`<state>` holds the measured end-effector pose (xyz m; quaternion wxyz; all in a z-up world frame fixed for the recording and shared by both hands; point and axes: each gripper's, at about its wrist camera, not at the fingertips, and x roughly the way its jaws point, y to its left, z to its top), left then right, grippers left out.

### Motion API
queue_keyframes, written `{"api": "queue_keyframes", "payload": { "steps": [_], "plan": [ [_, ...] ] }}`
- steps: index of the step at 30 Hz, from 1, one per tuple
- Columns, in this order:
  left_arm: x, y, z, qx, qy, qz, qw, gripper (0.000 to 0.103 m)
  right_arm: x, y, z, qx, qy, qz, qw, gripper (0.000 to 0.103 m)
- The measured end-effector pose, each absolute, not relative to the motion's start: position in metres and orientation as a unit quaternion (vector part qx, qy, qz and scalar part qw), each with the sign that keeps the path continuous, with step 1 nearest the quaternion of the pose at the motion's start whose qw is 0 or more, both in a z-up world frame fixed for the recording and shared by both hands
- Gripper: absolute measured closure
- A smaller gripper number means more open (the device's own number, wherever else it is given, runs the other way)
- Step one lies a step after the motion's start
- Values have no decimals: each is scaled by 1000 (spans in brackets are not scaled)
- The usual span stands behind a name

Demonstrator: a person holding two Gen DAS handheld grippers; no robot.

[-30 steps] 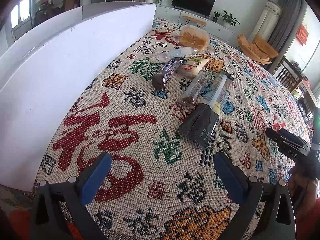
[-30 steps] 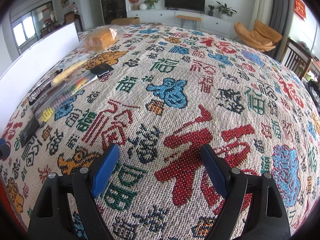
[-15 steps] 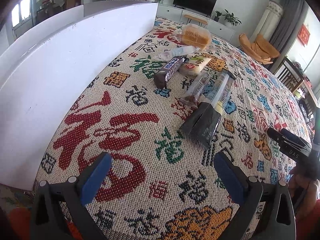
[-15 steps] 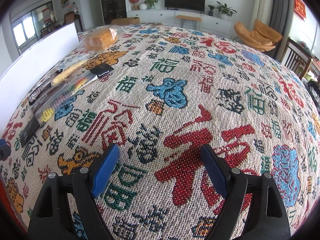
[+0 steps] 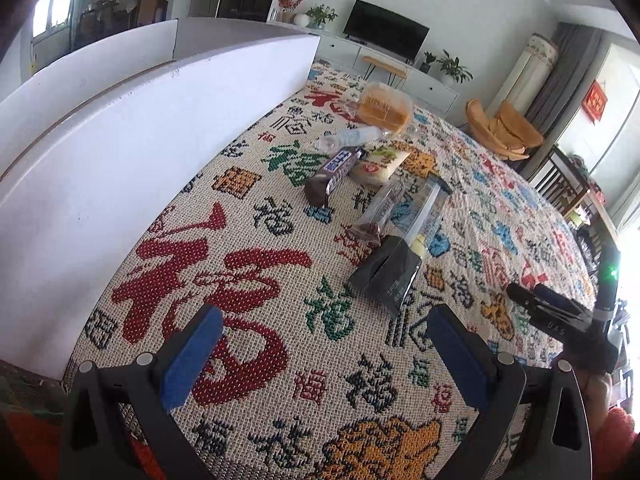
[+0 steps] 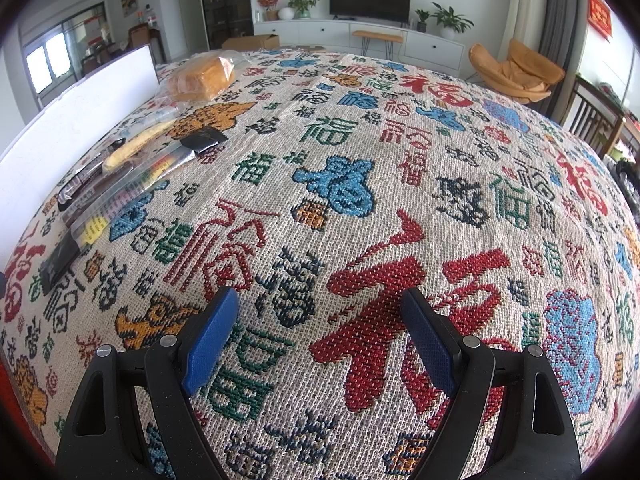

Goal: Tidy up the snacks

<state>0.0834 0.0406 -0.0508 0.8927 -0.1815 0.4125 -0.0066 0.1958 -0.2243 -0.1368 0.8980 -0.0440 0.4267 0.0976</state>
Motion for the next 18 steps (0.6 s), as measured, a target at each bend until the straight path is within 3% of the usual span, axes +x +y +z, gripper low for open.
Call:
{"api": "queue_keyframes", "payload": {
  "steps": [8, 13, 18],
  "plan": [
    [68, 75, -47, -275, 366, -17, 889, 2, 196, -224, -137, -44, 427, 97, 898, 17],
    [70, 74, -47, -269, 365, -3, 892, 2, 205, -225, -137, -33, 442, 90, 892, 12],
    [72, 68, -48, -253, 370, 7, 894, 2, 223, -190, -113, 85, 486, 143, 858, 14]
  ]
}}
